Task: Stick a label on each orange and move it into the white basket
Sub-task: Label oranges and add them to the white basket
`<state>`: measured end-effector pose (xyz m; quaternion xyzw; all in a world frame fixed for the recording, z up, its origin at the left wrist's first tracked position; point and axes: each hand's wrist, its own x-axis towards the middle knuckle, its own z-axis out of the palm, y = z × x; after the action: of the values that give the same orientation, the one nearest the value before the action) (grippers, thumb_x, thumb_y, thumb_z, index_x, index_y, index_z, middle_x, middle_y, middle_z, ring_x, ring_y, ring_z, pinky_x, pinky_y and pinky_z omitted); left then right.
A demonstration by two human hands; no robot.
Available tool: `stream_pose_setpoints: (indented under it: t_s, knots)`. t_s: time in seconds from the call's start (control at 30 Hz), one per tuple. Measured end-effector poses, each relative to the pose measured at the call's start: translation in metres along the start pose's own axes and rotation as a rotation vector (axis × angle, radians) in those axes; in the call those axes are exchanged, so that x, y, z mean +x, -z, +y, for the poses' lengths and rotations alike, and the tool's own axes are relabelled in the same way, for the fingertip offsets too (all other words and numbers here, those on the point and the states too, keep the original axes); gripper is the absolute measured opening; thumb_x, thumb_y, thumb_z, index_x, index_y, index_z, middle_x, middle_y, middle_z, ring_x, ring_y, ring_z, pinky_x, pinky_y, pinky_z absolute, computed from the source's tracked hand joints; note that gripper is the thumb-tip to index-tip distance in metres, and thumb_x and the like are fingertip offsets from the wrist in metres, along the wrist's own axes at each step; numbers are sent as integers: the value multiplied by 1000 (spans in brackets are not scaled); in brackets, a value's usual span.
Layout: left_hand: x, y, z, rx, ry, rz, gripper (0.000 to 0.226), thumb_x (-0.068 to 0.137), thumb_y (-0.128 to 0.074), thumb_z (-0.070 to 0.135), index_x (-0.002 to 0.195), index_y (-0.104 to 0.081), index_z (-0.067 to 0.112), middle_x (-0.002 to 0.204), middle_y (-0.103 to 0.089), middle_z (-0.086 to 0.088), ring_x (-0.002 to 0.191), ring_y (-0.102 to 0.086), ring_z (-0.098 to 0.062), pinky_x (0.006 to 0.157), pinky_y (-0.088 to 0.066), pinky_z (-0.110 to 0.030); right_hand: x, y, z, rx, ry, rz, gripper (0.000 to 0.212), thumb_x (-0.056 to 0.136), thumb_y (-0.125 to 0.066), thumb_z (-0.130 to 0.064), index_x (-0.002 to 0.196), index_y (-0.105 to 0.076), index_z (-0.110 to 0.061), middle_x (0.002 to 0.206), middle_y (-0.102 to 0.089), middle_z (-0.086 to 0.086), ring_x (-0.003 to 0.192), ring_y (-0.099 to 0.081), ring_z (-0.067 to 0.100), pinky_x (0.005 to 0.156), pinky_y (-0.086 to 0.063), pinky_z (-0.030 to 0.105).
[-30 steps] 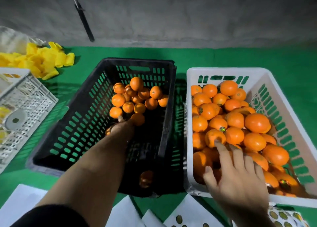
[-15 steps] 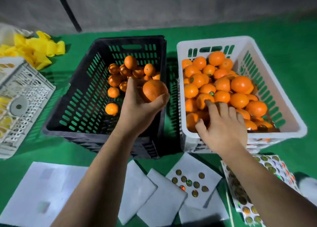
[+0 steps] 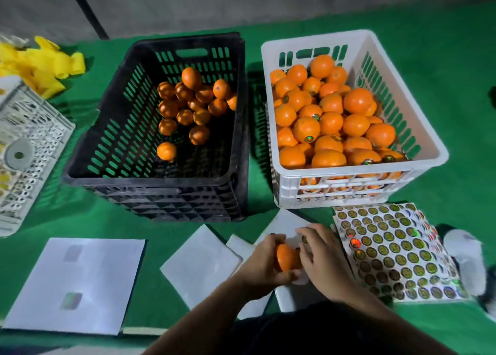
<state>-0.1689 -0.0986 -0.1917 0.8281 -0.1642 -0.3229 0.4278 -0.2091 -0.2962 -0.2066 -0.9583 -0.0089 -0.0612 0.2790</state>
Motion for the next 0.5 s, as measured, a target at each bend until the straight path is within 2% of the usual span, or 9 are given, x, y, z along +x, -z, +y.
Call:
stream_pose_setpoints:
  t_s: [0.1, 0.2, 0.27, 0.33, 0.5]
  knots:
    - [8, -3, -11, 204, 76, -161, 77, 70, -80, 72, 127, -35, 46, 141, -53, 9, 118, -59, -15, 97, -52, -37, 1, -11, 25, -44, -135, -240, 41, 99, -64, -22, 139, -58, -20, 134, -54, -5, 126, -54, 18, 99, -50, 32]
    - [9, -7, -17, 402, 85, -166, 81, 71, -78, 71, 131, -31, 44, 142, -55, 6, 115, -61, -18, 86, -46, -30, 13, -18, 36, -166, -158, -301, 46, 100, -62, -28, 144, -53, -22, 138, -50, -5, 126, -50, 17, 92, -51, 30]
    - [10, -7, -17, 415, 75, -156, 79, 72, -76, 73, 130, -31, 43, 142, -56, 6, 114, -62, -18, 86, -46, -29, 19, -19, 37, -250, -142, -328, 39, 98, -64, -31, 136, -59, -24, 130, -49, -6, 119, -49, 17, 78, -46, 27]
    - [11, -6, -16, 425, 68, -154, 78, 73, -76, 72, 129, -32, 41, 142, -58, 3, 114, -63, -22, 90, -52, -34, 22, -19, 37, -292, -117, -344, 27, 98, -64, -32, 124, -64, -25, 123, -49, -6, 112, -48, 17, 71, -41, 25]
    - [13, -5, -13, 426, 95, -158, 76, 77, -79, 64, 130, -32, 37, 138, -62, 0, 111, -66, -26, 92, -56, -41, 23, -14, 40, -311, -57, -348, 17, 102, -59, -32, 115, -65, -23, 120, -50, -6, 108, -49, 16, 74, -47, 23]
